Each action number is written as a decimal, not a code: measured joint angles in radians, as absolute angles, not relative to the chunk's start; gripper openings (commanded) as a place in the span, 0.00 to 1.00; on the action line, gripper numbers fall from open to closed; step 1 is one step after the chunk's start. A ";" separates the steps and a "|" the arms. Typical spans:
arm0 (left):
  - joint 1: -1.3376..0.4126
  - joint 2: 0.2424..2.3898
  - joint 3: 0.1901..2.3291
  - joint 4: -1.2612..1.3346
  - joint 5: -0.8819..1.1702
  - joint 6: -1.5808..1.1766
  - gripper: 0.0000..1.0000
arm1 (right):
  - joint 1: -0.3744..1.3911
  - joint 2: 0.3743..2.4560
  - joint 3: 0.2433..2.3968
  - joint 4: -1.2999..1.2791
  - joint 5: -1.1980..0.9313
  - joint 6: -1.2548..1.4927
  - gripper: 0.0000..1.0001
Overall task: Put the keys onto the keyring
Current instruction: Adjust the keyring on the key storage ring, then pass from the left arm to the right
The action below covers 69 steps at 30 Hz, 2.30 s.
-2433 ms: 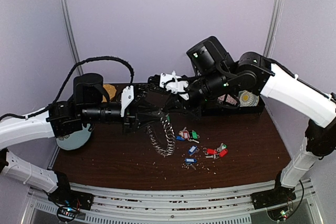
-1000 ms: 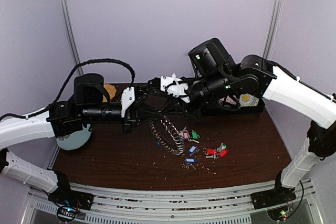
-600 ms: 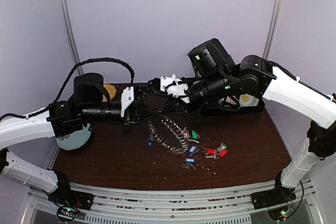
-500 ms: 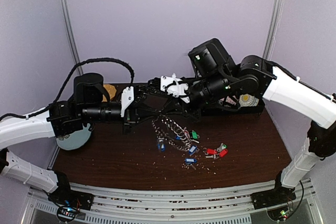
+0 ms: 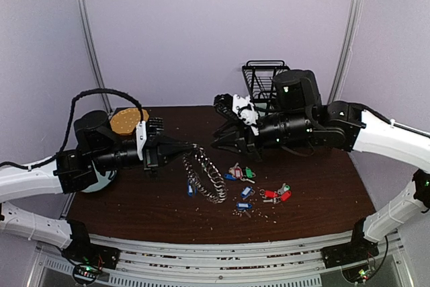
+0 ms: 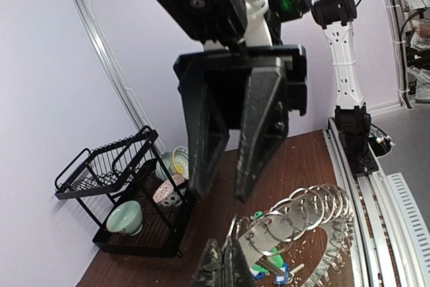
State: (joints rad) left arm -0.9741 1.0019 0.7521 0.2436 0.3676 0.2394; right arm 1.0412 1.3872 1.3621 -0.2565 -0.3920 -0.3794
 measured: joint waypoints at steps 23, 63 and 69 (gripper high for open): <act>-0.974 0.998 0.740 0.361 0.371 0.202 0.00 | 1.042 1.418 1.316 -0.095 -0.502 -0.299 0.09; -0.989 1.024 0.669 0.576 0.358 0.057 0.00 | 1.039 1.345 1.267 0.015 -0.523 -0.314 0.36; -0.989 1.024 0.669 0.575 0.351 0.057 0.00 | 1.061 1.372 1.250 0.115 -0.527 -0.283 0.32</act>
